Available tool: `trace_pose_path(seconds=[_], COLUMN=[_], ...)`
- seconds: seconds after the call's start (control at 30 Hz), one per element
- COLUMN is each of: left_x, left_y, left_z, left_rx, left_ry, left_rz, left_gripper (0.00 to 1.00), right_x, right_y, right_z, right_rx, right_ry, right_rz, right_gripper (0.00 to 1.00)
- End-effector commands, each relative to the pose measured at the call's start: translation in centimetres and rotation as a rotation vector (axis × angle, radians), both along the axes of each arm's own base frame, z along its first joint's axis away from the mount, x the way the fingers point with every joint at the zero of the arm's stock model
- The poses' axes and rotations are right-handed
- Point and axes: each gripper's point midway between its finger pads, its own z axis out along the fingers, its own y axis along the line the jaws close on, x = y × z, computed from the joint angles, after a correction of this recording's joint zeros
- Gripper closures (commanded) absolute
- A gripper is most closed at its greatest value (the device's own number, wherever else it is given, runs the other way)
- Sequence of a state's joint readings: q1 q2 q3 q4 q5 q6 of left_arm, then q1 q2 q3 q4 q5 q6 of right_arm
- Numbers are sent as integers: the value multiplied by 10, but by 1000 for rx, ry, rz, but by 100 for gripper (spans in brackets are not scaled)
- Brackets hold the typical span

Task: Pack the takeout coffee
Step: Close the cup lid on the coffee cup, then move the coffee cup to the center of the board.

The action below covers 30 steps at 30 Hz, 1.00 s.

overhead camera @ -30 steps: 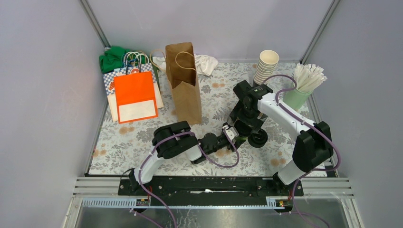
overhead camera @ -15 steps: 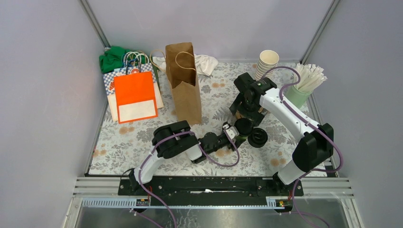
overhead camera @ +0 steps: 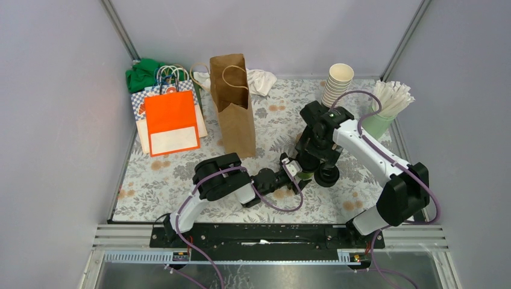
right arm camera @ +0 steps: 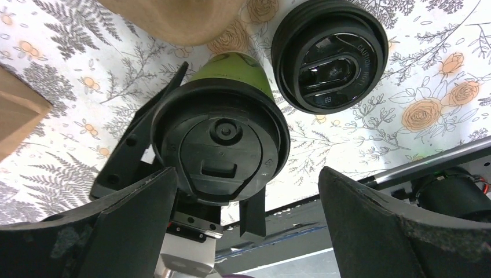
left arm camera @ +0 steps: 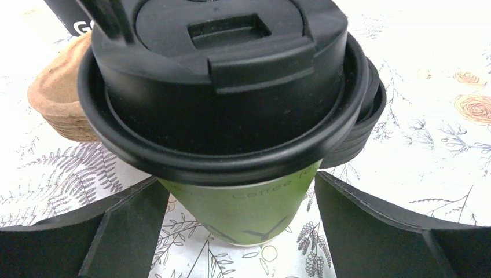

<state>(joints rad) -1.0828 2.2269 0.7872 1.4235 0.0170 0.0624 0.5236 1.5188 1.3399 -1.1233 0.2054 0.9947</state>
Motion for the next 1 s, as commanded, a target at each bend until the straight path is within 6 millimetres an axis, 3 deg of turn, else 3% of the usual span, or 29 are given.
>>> trace_pose_path(seconds=[0.0, 0.47, 0.77, 0.97], left_x=[0, -6, -20, -26], left_y=[0, 25, 49, 60], left_z=[19, 37, 53, 60], left_rx=[-48, -34, 13, 52], left_ry=[-24, -13, 28, 99], left_rz=[7, 49, 91, 108], left_gripper=[1, 1, 1, 1], right_x=[3, 19, 9, 12], right_y=[6, 19, 8, 10], right_z=[-4, -9, -26, -22], right_rx=[39, 61, 7, 14], right_ry=[-23, -39, 14, 7], right_rz=[55, 56, 25, 29], right_gripper=[0, 0, 14, 18])
